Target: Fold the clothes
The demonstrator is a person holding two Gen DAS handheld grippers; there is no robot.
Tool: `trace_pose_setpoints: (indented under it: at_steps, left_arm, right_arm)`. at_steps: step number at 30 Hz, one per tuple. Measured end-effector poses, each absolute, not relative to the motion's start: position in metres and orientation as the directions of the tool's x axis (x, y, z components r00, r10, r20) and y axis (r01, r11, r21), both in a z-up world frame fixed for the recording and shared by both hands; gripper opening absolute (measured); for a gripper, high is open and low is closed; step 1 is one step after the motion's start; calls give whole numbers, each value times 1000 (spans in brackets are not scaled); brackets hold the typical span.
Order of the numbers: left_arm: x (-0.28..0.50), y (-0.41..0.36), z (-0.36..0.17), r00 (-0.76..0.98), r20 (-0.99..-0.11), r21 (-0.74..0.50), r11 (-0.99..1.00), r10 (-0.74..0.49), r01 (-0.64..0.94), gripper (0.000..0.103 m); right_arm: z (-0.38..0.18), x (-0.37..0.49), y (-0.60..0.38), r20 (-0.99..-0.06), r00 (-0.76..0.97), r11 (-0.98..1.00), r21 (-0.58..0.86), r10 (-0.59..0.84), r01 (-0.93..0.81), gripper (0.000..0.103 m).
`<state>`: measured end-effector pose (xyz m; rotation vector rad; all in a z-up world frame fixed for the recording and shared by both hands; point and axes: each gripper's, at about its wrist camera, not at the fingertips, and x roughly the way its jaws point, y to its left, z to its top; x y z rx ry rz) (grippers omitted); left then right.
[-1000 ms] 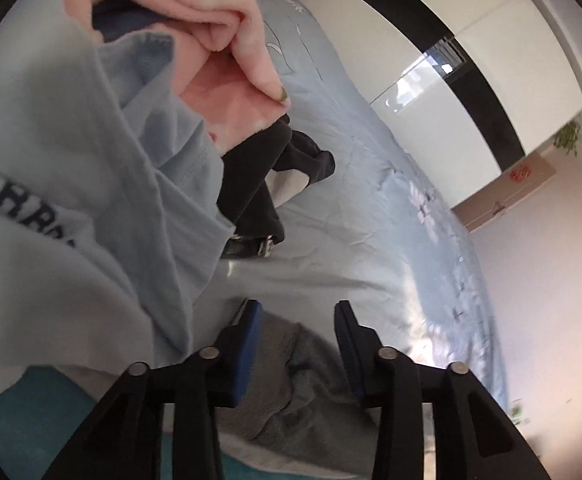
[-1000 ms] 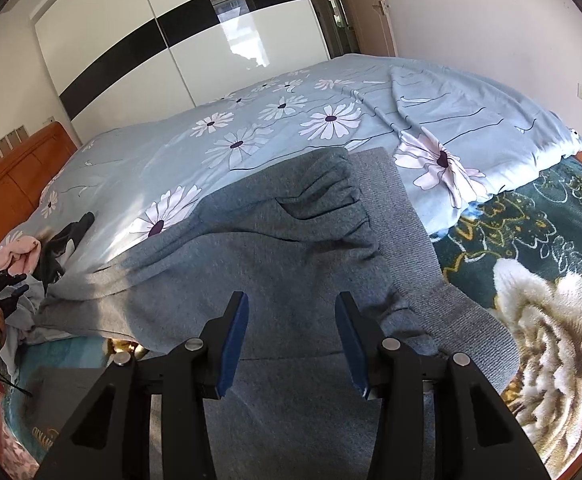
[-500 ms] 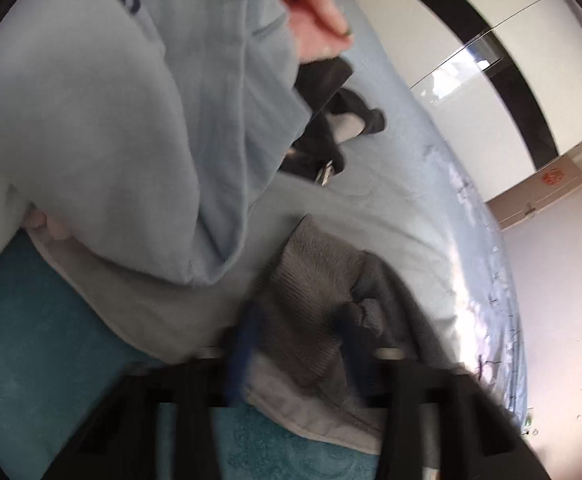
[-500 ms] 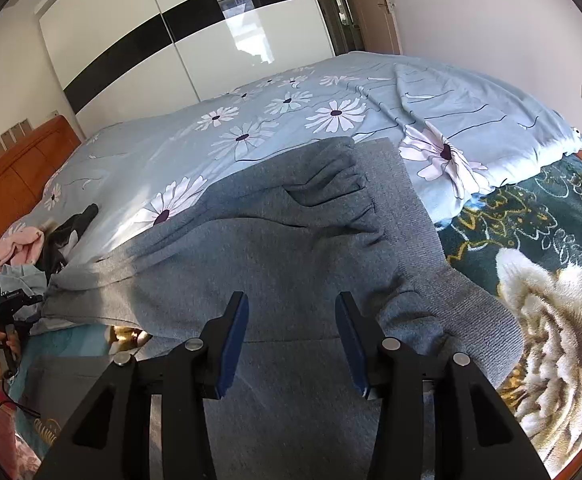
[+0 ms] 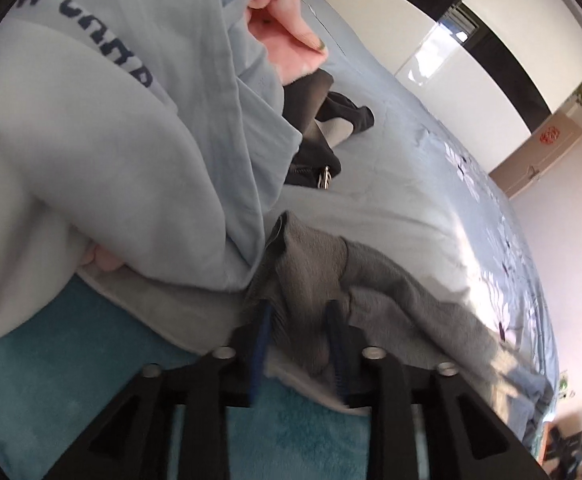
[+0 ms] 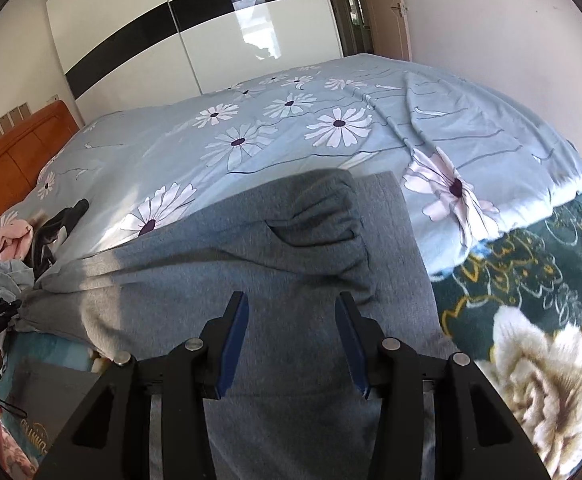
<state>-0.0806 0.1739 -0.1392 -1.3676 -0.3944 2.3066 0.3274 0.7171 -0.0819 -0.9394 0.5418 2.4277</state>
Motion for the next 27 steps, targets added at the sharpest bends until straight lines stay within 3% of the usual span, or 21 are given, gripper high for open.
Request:
trace_pose_setpoints:
  at_steps: [5, 9, 12, 15, 19, 20, 21, 22, 27]
  left_arm:
    - [-51, 177, -109, -467, -790, -282, -912, 397, -298, 53]
    - [-58, 224, -86, -458, -753, -265, -855, 472, -446, 64]
    - [-79, 277, -96, -380, -787, -241, -809, 486, -535, 65]
    - [-101, 316, -115, -356, -828, -203, -823, 433, -530, 65]
    - [-118, 326, -131, -347, -838, -239, -854, 422, -463, 65]
    - [-120, 328, -134, -349, -841, -233, -858, 414, -457, 65]
    - [-123, 330, -138, -350, -844, -227, -863, 406, -452, 65]
    - [-126, 332, -141, -352, -847, -221, -867, 397, -446, 65]
    - [-143, 334, -155, -389, -850, -198, -900, 355, -389, 65]
  right_arm:
    - [-58, 276, 730, -708, -652, -890, 74, 271, -451, 47]
    - [-67, 218, 734, -770, -603, -944, 4, 206, -329, 49]
    - [-82, 182, 726, -815, -558, -976, -40, 155, -212, 52]
    - [-99, 159, 710, -848, -507, -988, -124, 152, -88, 53]
    - [-121, 142, 706, -873, -441, -976, -216, 207, -31, 53]
    - [-124, 141, 707, -872, -436, -972, -230, 222, -35, 42]
    - [-124, 139, 710, -869, -440, -972, -231, 227, -46, 17]
    - [-123, 137, 713, -865, -446, -972, -227, 229, -58, 9]
    - [-115, 119, 739, -830, -476, -954, -211, 290, -214, 7]
